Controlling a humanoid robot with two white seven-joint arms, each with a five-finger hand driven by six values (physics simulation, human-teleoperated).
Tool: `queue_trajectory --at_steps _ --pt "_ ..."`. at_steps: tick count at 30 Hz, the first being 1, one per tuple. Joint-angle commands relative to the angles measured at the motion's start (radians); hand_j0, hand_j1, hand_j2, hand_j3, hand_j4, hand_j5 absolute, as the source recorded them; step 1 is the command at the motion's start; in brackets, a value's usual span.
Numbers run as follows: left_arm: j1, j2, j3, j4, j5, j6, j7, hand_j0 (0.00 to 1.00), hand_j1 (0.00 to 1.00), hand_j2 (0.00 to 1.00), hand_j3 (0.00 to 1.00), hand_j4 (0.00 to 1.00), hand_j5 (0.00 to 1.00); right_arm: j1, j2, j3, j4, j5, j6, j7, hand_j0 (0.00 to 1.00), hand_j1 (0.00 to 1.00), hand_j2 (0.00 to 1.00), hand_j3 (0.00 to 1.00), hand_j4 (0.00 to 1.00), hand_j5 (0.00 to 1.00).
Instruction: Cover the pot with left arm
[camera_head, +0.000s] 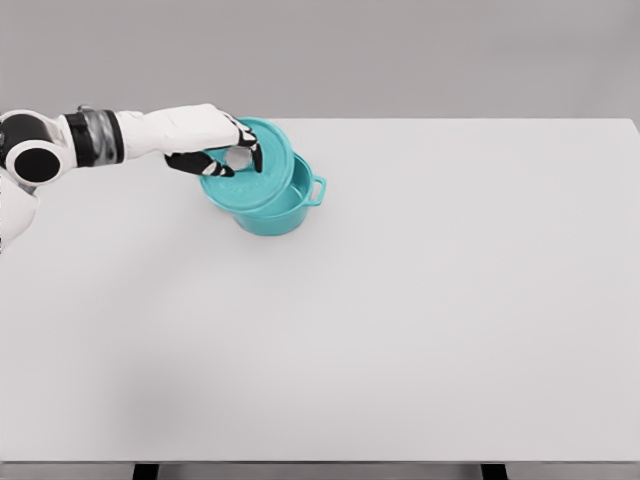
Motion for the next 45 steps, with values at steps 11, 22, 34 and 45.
queue_trajectory --at_steps 11,22,34,45 --pt "-0.018 -0.093 0.002 0.087 -0.041 0.003 0.000 0.54 0.54 0.54 0.54 0.54 0.54 0.002 0.000 0.000 0.000 0.000 0.000 0.000 1.00 1.00 1.00 1.00 1.00 1.00" --pt "-0.015 -0.102 0.000 0.099 -0.043 0.003 0.000 0.56 0.56 0.56 0.56 0.56 0.56 0.002 0.000 0.000 0.000 0.000 0.000 0.000 1.00 1.00 1.00 1.00 1.00 1.00" --pt "-0.014 -0.104 0.000 0.106 -0.051 0.003 0.000 0.63 0.63 0.63 0.63 0.63 0.63 0.002 0.000 0.000 0.000 0.000 0.000 0.000 1.00 1.00 1.00 1.00 1.00 1.00" --pt "-0.015 -0.111 0.002 0.121 -0.054 0.003 0.000 0.65 0.65 0.65 0.65 0.65 0.65 0.002 0.000 0.000 0.000 0.000 0.000 0.000 1.00 1.00 1.00 1.00 1.00 1.00"
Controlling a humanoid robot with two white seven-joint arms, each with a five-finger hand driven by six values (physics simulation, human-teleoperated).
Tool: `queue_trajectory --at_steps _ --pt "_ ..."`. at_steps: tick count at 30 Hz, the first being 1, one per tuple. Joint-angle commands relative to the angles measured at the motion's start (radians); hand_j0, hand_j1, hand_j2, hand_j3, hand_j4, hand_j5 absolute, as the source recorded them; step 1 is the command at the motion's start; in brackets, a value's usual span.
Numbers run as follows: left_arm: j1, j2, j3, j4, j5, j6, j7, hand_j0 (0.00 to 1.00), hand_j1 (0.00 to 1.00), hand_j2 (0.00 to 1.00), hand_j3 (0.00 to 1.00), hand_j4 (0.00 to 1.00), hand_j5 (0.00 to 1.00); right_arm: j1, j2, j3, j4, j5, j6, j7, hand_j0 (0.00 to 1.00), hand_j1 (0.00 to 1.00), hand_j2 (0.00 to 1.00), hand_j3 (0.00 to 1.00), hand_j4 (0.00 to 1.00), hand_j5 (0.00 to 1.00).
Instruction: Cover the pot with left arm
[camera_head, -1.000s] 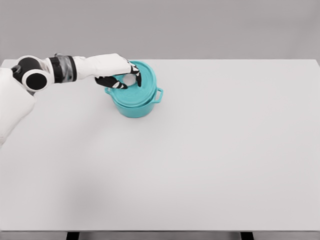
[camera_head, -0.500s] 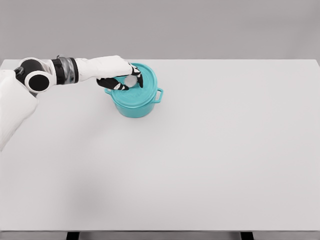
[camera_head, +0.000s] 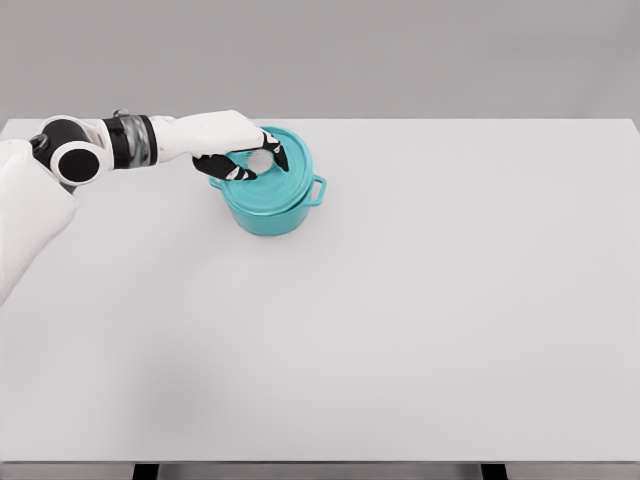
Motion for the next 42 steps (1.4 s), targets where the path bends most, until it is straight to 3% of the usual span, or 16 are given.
queue_trajectory --at_steps 1,42 --pt "0.000 -0.001 -0.002 0.004 -0.001 -0.001 -0.007 0.66 0.66 0.66 0.66 0.66 0.66 0.000 0.000 0.000 0.001 0.000 0.000 0.000 1.00 1.00 1.00 1.00 1.00 1.00" --pt "0.000 -0.011 -0.002 0.026 -0.003 -0.001 -0.007 0.78 0.78 0.78 0.78 0.78 0.78 0.000 0.000 0.000 0.001 0.000 0.000 0.000 1.00 1.00 1.00 1.00 1.00 1.00"
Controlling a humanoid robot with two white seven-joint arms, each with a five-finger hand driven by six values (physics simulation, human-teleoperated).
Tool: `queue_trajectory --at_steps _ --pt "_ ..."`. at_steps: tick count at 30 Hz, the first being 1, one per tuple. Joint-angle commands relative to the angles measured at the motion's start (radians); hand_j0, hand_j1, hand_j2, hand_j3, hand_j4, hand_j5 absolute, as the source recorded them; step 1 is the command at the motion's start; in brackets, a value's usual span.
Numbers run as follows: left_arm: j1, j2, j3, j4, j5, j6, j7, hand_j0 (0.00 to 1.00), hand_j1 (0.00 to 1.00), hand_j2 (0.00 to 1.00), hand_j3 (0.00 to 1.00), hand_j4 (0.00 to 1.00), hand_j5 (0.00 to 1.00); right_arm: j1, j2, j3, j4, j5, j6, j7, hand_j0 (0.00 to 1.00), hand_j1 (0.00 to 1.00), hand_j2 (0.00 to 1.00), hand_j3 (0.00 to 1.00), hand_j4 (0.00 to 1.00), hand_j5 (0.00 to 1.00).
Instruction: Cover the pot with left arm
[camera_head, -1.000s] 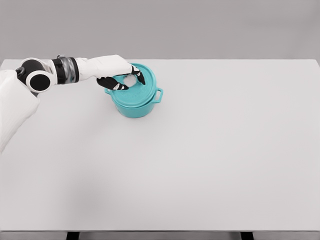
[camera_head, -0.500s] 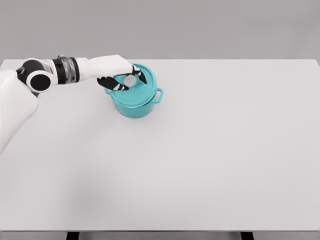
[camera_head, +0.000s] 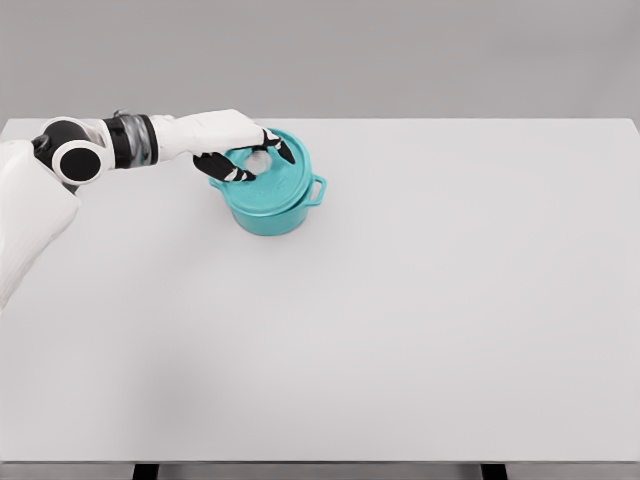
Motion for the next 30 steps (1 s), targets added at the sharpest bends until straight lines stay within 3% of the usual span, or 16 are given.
queue_trajectory --at_steps 1,11,24,28,30 --pt "0.000 -0.007 -0.005 0.006 -0.025 -0.010 -0.008 0.78 0.78 0.78 0.78 0.78 0.78 0.000 0.000 0.000 0.000 0.000 0.000 0.000 1.00 1.00 1.00 1.00 1.00 1.00" --pt "-0.008 -0.030 -0.003 0.038 -0.034 -0.010 -0.008 0.80 0.80 0.80 0.80 0.80 0.80 0.000 0.000 0.000 0.000 0.000 0.000 0.000 1.00 1.00 1.00 1.00 1.00 1.00" --pt "-0.011 -0.019 0.006 0.018 -0.023 -0.010 -0.008 0.81 0.81 0.81 0.81 0.81 0.81 0.000 0.000 0.000 0.000 0.000 0.000 0.000 1.00 1.00 1.00 1.00 1.00 1.00" --pt "-0.020 -0.010 0.008 -0.034 -0.019 -0.010 -0.008 0.85 0.85 0.85 0.85 0.85 0.85 0.000 0.000 0.000 -0.001 0.000 0.000 0.000 1.00 1.00 1.00 1.00 1.00 1.00" --pt "-0.018 0.042 0.014 -0.091 -0.014 -0.010 -0.008 0.88 0.88 0.88 0.88 0.88 0.88 0.000 0.000 0.000 0.000 0.000 0.000 0.000 1.00 1.00 1.00 1.00 1.00 1.00"
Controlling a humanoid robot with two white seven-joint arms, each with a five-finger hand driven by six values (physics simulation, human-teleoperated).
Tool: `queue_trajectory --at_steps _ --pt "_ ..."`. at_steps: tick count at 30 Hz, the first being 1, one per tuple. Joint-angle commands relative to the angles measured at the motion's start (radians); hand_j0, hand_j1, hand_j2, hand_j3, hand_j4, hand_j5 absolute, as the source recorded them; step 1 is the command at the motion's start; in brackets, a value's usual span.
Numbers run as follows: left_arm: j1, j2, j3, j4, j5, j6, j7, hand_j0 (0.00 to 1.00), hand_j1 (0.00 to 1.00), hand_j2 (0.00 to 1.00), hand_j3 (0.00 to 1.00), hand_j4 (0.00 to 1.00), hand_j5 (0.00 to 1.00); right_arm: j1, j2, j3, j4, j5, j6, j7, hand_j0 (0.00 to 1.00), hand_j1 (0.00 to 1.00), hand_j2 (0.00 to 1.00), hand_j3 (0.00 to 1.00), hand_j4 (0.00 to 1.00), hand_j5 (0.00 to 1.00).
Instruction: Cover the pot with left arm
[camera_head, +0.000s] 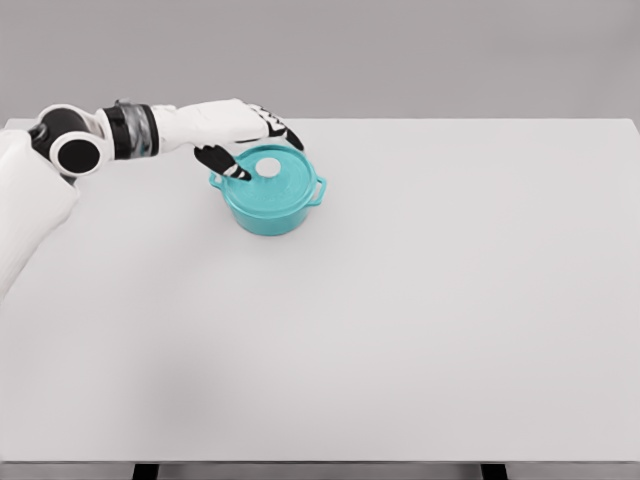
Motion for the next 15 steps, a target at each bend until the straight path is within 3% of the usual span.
queue_trajectory --at_steps 1,6,10,15 --pt "0.000 0.048 0.006 -0.066 0.010 0.003 0.000 0.94 0.94 0.94 0.94 0.94 0.94 0.000 0.000 0.000 0.001 0.000 0.000 0.000 1.00 1.00 1.00 1.00 1.00 1.00" --pt "0.011 0.188 0.015 -0.170 0.041 0.003 0.000 1.00 1.00 1.00 1.00 1.00 1.00 0.000 0.000 0.000 -0.001 0.000 0.000 0.000 1.00 1.00 1.00 1.00 1.00 1.00" --pt "0.038 0.281 0.020 -0.183 0.125 0.003 0.000 1.00 1.00 1.00 1.00 1.00 1.00 0.000 0.000 0.000 0.001 0.000 0.000 0.000 1.00 1.00 1.00 1.00 1.00 1.00" --pt "0.244 0.338 0.267 -0.183 0.137 0.003 0.000 1.00 1.00 1.00 1.00 1.00 1.00 0.000 0.000 0.000 0.001 0.000 0.000 0.000 1.00 1.00 1.00 1.00 1.00 1.00"
